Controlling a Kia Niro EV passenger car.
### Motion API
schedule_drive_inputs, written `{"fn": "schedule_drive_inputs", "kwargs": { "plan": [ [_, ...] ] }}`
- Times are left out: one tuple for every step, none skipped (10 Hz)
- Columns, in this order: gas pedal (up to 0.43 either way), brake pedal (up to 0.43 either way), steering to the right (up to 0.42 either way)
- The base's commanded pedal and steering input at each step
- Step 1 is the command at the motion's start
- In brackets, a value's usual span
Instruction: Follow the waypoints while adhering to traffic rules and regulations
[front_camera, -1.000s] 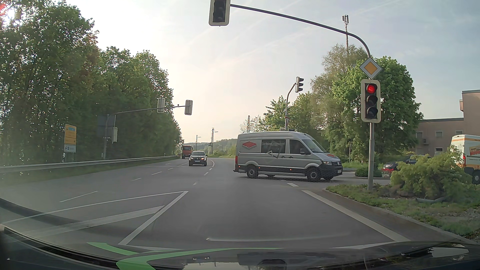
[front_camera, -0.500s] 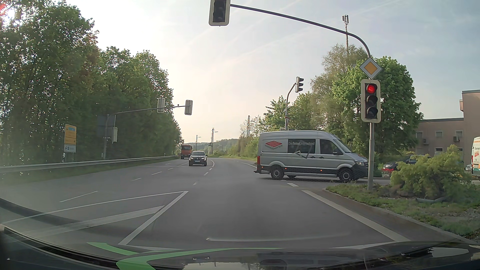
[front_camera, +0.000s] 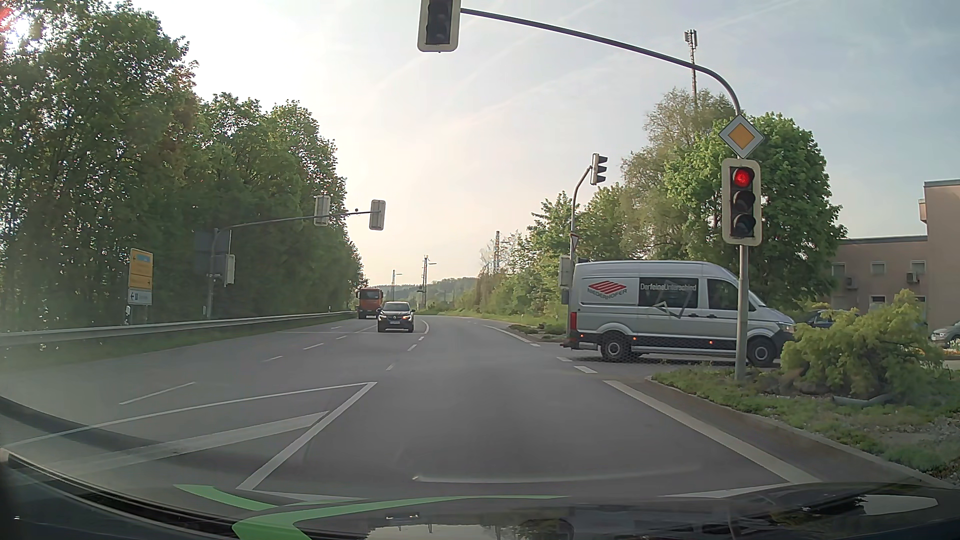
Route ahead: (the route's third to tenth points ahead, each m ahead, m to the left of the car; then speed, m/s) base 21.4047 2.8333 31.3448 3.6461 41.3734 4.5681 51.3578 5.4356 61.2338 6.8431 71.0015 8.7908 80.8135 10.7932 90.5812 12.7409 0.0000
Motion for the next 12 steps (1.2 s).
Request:
{"fn": "schedule_drive_inputs", "kwargs": {
  "plan": [
    [0.000,0.256,0.003],
    [0.000,0.256,0.003],
    [0.000,0.256,0.003],
    [0.000,0.256,0.003],
    [0.000,0.256,0.003],
    [0.000,0.256,0.003],
    [0.000,0.256,0.002],
    [0.000,0.256,0.003],
    [0.000,0.256,0.003],
    [0.000,0.256,0.003],
    [0.000,0.256,0.003],
    [0.000,0.256,0.003]
  ]
}}
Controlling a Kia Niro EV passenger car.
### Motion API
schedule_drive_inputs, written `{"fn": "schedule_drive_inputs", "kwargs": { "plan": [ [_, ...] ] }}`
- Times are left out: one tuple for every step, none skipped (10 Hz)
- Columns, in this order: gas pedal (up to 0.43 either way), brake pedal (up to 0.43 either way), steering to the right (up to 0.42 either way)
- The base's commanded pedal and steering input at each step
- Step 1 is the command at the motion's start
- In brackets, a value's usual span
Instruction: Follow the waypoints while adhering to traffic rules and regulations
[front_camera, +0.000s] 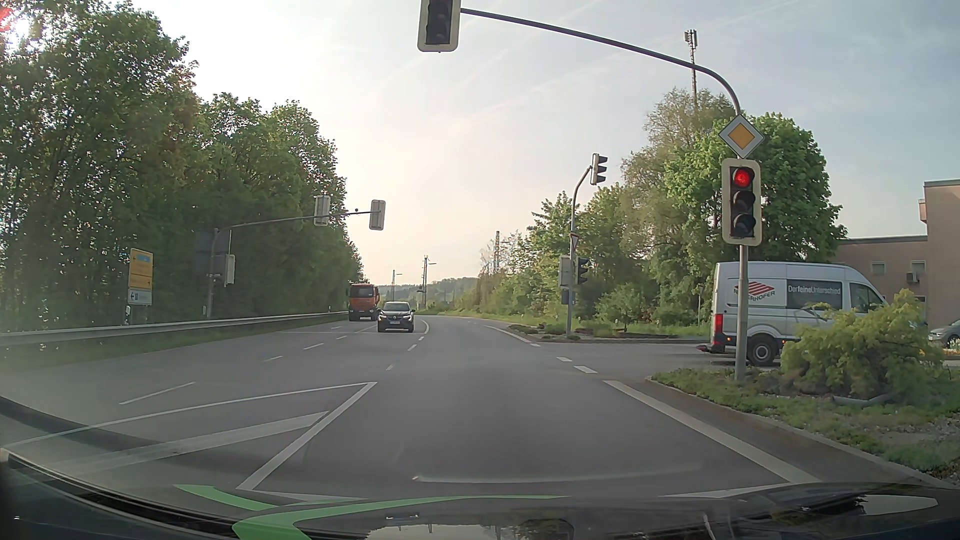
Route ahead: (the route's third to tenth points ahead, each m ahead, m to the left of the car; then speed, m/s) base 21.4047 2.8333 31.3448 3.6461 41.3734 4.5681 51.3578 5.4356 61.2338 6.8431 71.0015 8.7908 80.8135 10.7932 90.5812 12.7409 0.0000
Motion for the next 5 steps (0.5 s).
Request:
{"fn": "schedule_drive_inputs", "kwargs": {
  "plan": [
    [0.000,0.256,0.003],
    [0.000,0.256,0.003],
    [0.000,0.256,0.003],
    [0.000,0.256,0.003],
    [0.000,0.256,0.003]
  ]
}}
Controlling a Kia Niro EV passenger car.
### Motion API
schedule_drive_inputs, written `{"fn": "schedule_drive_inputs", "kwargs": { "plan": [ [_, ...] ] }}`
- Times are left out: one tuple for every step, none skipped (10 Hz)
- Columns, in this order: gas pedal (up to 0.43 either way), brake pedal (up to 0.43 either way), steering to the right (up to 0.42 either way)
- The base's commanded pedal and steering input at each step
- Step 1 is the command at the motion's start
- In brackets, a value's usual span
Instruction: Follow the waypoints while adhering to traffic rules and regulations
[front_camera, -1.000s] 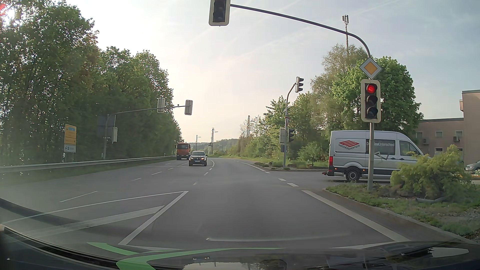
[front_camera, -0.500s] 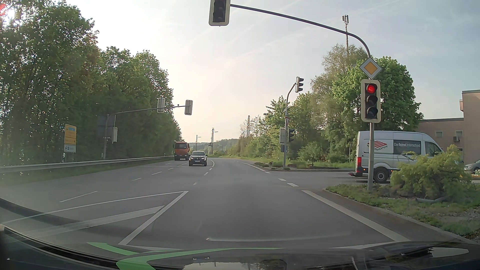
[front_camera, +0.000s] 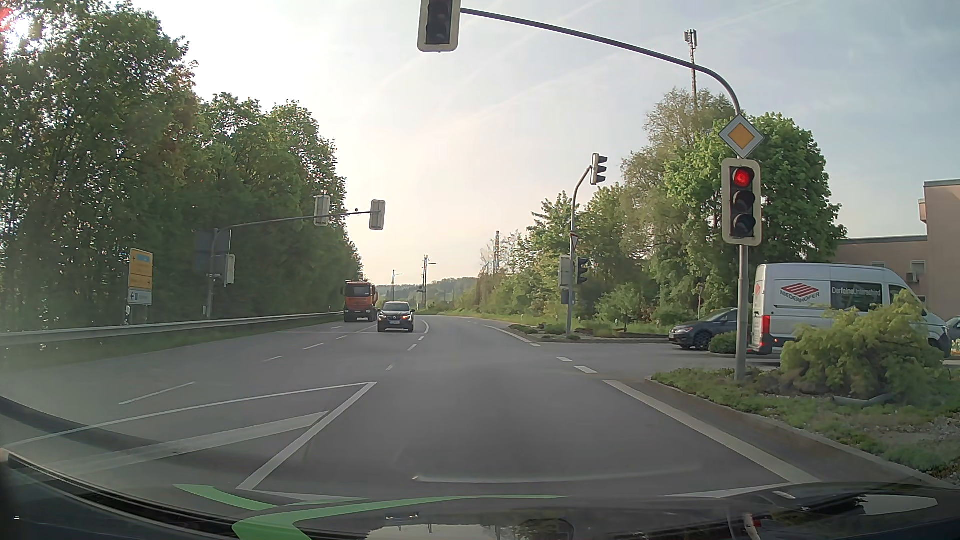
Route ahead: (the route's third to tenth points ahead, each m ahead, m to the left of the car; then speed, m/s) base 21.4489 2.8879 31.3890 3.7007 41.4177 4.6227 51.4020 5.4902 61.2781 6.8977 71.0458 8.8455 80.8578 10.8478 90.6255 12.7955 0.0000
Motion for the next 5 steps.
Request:
{"fn": "schedule_drive_inputs", "kwargs": {
  "plan": [
    [0.000,0.256,0.003],
    [0.000,0.256,0.003],
    [0.000,0.256,0.003],
    [0.000,0.256,0.003],
    [0.000,0.256,0.003]
  ]
}}
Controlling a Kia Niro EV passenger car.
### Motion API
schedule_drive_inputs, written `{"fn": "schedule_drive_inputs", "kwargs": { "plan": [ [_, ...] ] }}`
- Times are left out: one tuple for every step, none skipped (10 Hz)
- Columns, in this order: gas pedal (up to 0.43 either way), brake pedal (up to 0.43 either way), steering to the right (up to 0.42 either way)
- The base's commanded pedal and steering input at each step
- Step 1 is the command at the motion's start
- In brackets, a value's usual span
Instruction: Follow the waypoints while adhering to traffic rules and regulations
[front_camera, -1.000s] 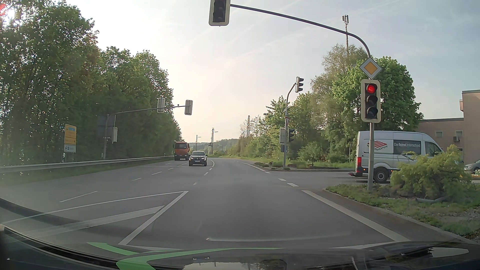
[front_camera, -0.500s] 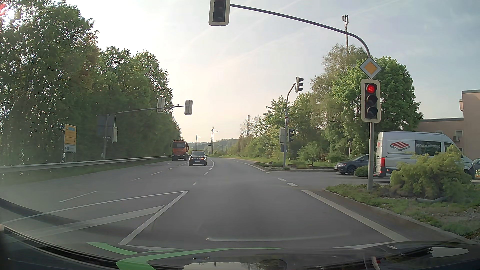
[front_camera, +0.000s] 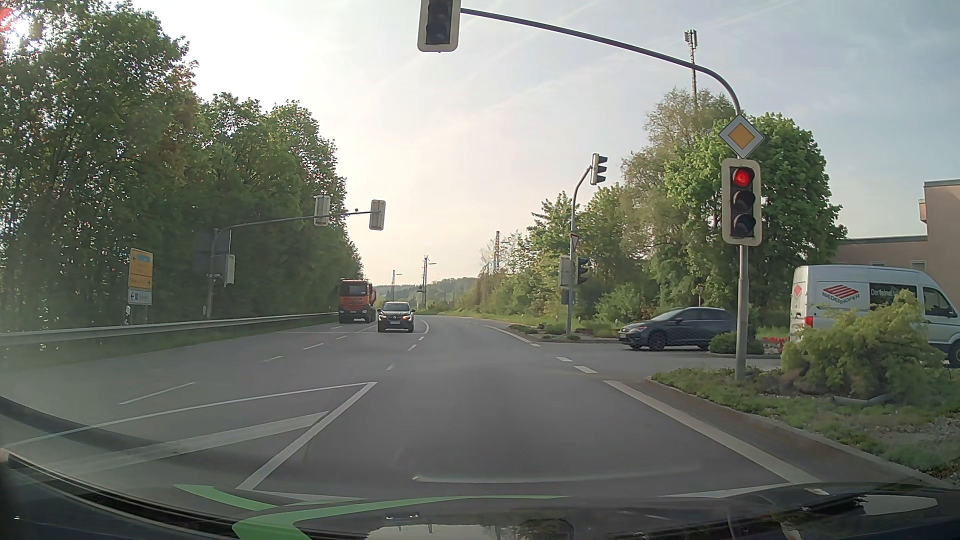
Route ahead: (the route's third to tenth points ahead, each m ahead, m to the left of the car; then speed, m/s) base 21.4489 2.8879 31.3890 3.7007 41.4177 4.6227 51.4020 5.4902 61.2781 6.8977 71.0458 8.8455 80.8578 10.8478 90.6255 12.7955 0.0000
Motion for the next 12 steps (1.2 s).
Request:
{"fn": "schedule_drive_inputs", "kwargs": {
  "plan": [
    [0.000,0.256,0.003],
    [0.000,0.256,0.003],
    [0.000,0.256,0.003],
    [0.000,0.256,0.003],
    [0.000,0.256,0.003],
    [0.000,0.256,0.003],
    [0.000,0.256,0.003],
    [0.000,0.256,0.003],
    [0.000,0.256,0.003],
    [0.000,0.256,0.003],
    [0.000,0.256,0.003],
    [0.000,0.256,0.003]
  ]
}}
